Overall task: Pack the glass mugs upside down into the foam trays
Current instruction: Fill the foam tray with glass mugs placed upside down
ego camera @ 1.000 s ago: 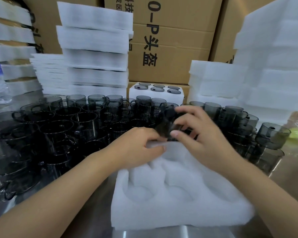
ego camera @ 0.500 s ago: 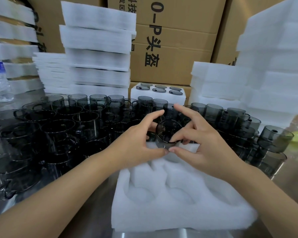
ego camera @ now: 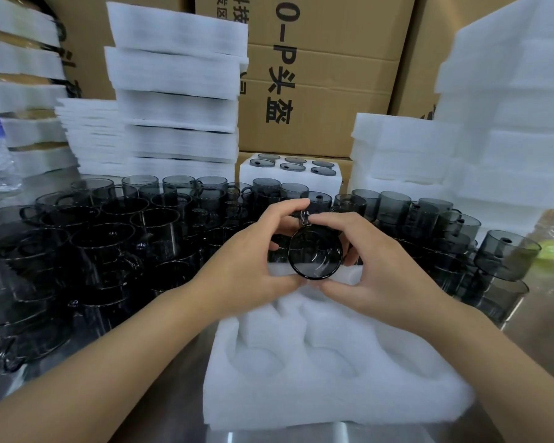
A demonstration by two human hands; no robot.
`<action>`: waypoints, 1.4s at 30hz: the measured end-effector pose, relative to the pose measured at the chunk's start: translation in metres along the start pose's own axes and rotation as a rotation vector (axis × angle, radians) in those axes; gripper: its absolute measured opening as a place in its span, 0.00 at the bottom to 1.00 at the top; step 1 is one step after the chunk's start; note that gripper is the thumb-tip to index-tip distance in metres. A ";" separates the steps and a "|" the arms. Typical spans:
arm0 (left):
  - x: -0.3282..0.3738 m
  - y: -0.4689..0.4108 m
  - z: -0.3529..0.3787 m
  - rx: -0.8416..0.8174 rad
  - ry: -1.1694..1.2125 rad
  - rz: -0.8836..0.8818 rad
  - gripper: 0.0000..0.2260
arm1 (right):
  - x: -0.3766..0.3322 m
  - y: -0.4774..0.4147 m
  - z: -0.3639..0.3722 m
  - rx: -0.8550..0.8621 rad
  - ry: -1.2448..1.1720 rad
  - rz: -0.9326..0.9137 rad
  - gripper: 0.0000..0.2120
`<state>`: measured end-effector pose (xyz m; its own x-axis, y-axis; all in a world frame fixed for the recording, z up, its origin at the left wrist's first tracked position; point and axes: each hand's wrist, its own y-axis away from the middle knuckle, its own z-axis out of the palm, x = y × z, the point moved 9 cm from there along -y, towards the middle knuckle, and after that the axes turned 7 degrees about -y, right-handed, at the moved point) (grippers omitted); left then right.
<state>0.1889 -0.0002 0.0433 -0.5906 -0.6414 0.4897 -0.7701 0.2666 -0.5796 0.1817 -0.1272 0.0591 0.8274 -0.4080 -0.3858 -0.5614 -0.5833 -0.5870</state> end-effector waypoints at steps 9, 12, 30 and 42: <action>-0.003 0.000 0.003 -0.039 -0.005 -0.012 0.35 | 0.010 0.001 -0.006 0.066 -0.016 0.094 0.34; -0.002 0.001 0.003 -0.034 -0.008 -0.002 0.35 | 0.007 0.000 -0.007 0.067 -0.018 0.077 0.33; 0.007 0.003 0.003 -0.072 0.023 -0.001 0.36 | 0.015 -0.002 -0.011 0.164 -0.328 0.172 0.24; -0.013 -0.002 0.005 -0.067 0.526 -0.165 0.39 | 0.038 -0.002 -0.001 0.149 -0.603 0.361 0.25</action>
<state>0.1994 0.0045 0.0349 -0.4884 -0.2371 0.8398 -0.8661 0.2490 -0.4334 0.2147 -0.1420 0.0465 0.4790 -0.0731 -0.8748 -0.8290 -0.3654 -0.4234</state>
